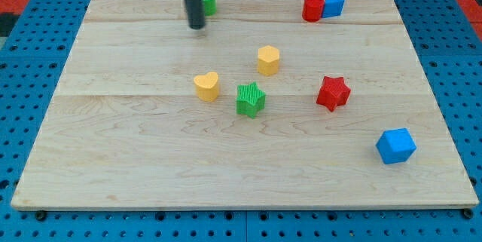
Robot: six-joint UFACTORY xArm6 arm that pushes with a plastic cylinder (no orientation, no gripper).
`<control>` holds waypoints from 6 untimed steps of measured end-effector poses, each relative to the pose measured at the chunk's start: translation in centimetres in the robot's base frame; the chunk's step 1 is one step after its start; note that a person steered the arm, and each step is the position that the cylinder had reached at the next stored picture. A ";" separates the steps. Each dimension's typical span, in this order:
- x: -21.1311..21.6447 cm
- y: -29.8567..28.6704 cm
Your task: Move the yellow hexagon above the green star
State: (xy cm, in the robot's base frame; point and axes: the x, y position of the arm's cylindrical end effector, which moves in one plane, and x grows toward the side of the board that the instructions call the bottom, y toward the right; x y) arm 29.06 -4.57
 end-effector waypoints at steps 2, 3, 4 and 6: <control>6.2 10.2; 7.5 13.5; 8.5 14.2; 12.5 8.5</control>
